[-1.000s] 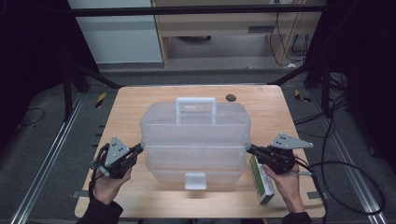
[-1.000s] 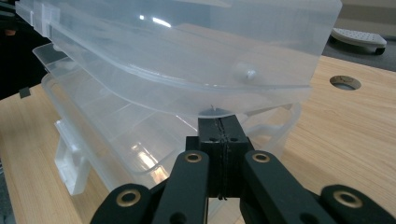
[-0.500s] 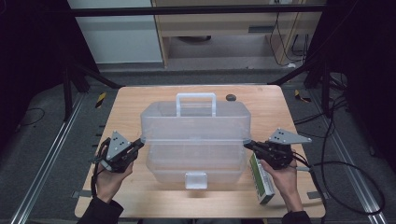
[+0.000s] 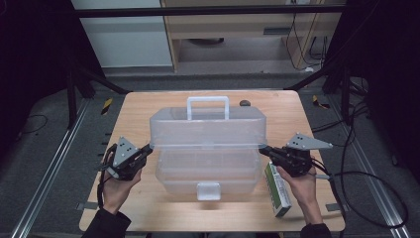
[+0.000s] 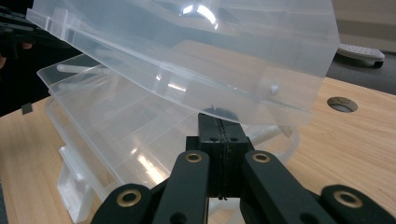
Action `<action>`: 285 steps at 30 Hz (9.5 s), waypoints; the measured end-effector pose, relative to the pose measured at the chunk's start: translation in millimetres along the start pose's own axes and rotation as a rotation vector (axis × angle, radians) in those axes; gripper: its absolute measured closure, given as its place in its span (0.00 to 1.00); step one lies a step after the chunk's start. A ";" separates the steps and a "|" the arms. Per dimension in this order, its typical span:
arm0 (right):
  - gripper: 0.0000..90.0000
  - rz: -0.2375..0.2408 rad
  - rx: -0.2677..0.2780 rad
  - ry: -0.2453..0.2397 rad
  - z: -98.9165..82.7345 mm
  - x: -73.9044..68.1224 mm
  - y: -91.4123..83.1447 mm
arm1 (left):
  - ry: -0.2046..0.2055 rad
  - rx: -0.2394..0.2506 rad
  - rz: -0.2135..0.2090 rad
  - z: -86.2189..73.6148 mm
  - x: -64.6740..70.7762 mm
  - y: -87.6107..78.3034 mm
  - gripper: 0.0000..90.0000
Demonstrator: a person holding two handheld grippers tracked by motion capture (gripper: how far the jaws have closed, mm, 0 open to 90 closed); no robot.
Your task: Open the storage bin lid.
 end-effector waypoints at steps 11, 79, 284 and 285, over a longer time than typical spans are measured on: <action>1.00 -0.004 -0.004 -0.006 1.6 0.3 0.8 | 0.007 0.003 0.003 -0.8 -1.7 1.1 0.99; 0.80 -0.112 -0.246 -0.056 -56.6 12.3 10.0 | 0.032 0.023 0.072 10.1 1.9 0.7 0.77; 0.79 -0.098 -0.302 -0.026 -61.5 4.6 24.6 | -0.180 -0.088 0.120 61.4 -158.2 116.0 0.98; 0.79 -0.100 -0.297 -0.026 -61.3 4.4 25.1 | -0.186 -0.078 0.121 60.2 -157.9 113.7 0.98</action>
Point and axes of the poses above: each handheld gripper's, and its own axes: y roughly forward along the jaws, z roughly out of its top, x roughly to its right, the point moved 9 cm from there along y, roughly forward along the jaws, and after that the axes turned 13 degrees about -z, right-handed, at the moved point
